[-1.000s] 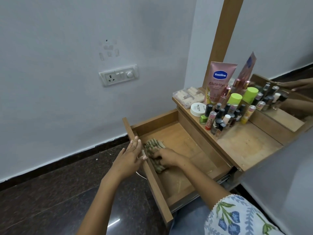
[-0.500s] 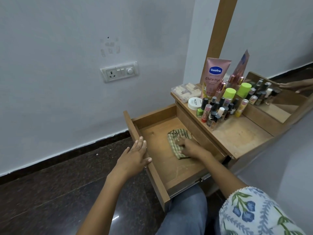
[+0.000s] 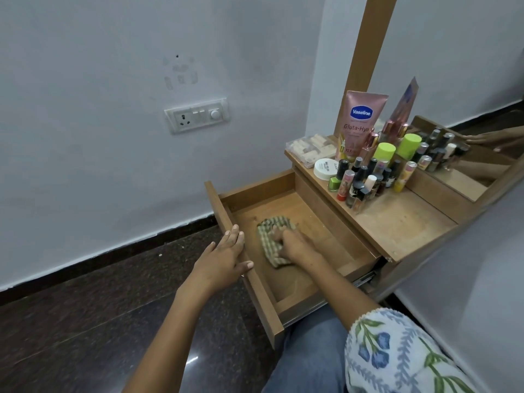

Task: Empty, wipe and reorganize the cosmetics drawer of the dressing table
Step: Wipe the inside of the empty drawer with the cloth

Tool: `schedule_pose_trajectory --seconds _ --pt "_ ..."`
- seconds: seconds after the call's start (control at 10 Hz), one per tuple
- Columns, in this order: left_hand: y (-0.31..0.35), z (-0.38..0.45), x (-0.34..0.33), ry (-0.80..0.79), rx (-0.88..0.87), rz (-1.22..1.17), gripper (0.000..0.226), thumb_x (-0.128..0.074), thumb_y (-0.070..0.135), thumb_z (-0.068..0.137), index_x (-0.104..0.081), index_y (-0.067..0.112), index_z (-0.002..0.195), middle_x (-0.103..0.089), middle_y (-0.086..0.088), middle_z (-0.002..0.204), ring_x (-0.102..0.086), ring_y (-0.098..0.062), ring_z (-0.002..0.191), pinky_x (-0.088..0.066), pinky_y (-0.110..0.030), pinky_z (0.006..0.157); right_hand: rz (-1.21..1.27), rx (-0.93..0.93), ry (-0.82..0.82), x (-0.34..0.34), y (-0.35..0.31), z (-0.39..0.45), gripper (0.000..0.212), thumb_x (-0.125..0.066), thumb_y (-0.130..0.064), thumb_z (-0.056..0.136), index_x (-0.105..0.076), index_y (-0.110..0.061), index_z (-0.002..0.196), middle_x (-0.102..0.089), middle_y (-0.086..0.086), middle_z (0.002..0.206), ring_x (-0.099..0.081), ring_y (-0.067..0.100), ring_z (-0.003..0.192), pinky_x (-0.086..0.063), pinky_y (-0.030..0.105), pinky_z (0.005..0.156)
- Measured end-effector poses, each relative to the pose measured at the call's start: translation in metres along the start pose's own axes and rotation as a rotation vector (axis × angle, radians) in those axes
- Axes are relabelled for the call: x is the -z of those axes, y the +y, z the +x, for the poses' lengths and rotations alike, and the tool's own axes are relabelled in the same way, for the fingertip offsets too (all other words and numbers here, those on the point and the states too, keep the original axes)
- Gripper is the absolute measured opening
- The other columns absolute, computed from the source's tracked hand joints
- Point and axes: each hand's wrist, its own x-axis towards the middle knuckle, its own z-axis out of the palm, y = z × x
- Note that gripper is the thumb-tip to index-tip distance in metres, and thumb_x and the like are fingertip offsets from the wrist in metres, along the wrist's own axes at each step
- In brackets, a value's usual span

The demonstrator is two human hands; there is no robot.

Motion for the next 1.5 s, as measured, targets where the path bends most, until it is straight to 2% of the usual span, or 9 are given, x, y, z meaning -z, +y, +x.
schedule_pose_trajectory --seconds 0.2,0.4,0.5,0.7,1.0,1.1,1.2,1.4,1.5 --pt "-0.002 -0.002 -0.002 -0.003 -0.004 -0.021 0.074 -0.037 0.046 0.098 0.003 0.016 0.152 0.018 0.0 0.158 0.01 -0.014 0.146 -0.005 -0.039 0.118 -0.017 -0.096 0.055 0.013 0.006 -0.003 0.037 -0.066 -0.025 0.089 -0.06 -0.025 0.125 -0.062 0.009 0.122 -0.059 0.027 0.109 -0.045 0.029 0.084" --pt "0.002 0.0 0.002 -0.028 0.011 0.01 0.074 -0.036 0.045 0.099 0.006 0.013 0.151 0.019 -0.004 0.157 0.011 -0.016 0.146 -0.004 -0.038 0.119 -0.084 0.085 -0.04 -0.013 0.007 -0.034 0.044 -0.056 -0.004 0.091 -0.058 -0.031 0.126 -0.057 0.007 0.129 -0.058 0.026 0.11 -0.049 0.037 0.093" --pt "0.006 0.001 0.001 -0.013 0.009 0.025 0.073 -0.033 0.045 0.099 0.007 0.012 0.151 0.021 -0.005 0.157 0.013 -0.016 0.146 -0.004 -0.038 0.119 -0.089 0.057 -0.163 -0.029 -0.004 -0.039 0.057 -0.04 -0.01 0.099 -0.02 -0.017 0.152 -0.011 0.011 0.16 -0.016 0.03 0.145 -0.024 0.047 0.113" --pt "0.005 0.003 0.0 -0.016 0.004 0.012 0.074 -0.033 0.046 0.099 0.008 0.013 0.151 0.022 -0.003 0.157 0.013 -0.015 0.146 -0.003 -0.037 0.119 -0.019 -0.061 -0.237 -0.024 -0.009 -0.002 0.071 -0.021 -0.048 0.101 0.019 -0.013 0.149 0.034 0.007 0.152 0.031 0.03 0.14 0.01 0.049 0.115" --pt "0.006 0.003 0.0 -0.016 0.019 0.013 0.074 -0.033 0.047 0.099 0.009 0.015 0.151 0.022 -0.001 0.156 0.013 -0.014 0.146 0.0 -0.038 0.119 -0.069 -0.175 -0.088 0.013 0.039 0.023 0.056 -0.02 -0.042 0.103 -0.003 -0.024 0.153 0.013 0.007 0.16 0.007 0.028 0.148 -0.005 0.05 0.118" --pt "0.006 0.002 0.0 -0.023 0.021 0.005 0.075 -0.034 0.047 0.099 0.009 0.015 0.15 0.023 -0.001 0.156 0.014 -0.014 0.146 0.0 -0.038 0.119 -0.254 -0.229 -0.059 0.016 0.036 -0.005 0.053 -0.021 -0.045 0.102 -0.032 -0.016 0.146 -0.031 0.016 0.152 -0.037 0.031 0.135 -0.028 0.043 0.108" --pt "0.005 0.003 0.0 -0.024 0.02 0.004 0.075 -0.035 0.047 0.098 0.009 0.015 0.15 0.023 -0.001 0.156 0.013 -0.014 0.146 0.0 -0.038 0.119 -0.341 -0.277 -0.045 0.018 0.037 -0.027 0.053 -0.024 -0.048 0.101 -0.054 -0.012 0.128 -0.055 0.013 0.132 -0.053 0.026 0.118 -0.041 0.035 0.093" --pt "0.006 0.004 -0.001 -0.027 0.022 0.018 0.075 -0.035 0.047 0.098 0.008 0.014 0.151 0.023 -0.002 0.156 0.013 -0.015 0.146 -0.001 -0.038 0.119 -0.314 -0.322 -0.128 0.015 0.04 -0.037 0.06 -0.022 -0.051 0.101 -0.043 -0.011 0.14 -0.044 0.014 0.145 -0.046 0.028 0.129 -0.039 0.036 0.099" --pt "0.006 0.005 0.0 -0.028 0.019 0.02 0.075 -0.035 0.047 0.098 0.008 0.014 0.15 0.023 -0.003 0.156 0.013 -0.015 0.146 -0.002 -0.038 0.119 -0.222 -0.329 -0.238 0.01 0.044 -0.027 0.065 -0.016 -0.052 0.1 -0.004 -0.017 0.153 0.002 0.012 0.161 -0.012 0.03 0.146 -0.021 0.044 0.114"
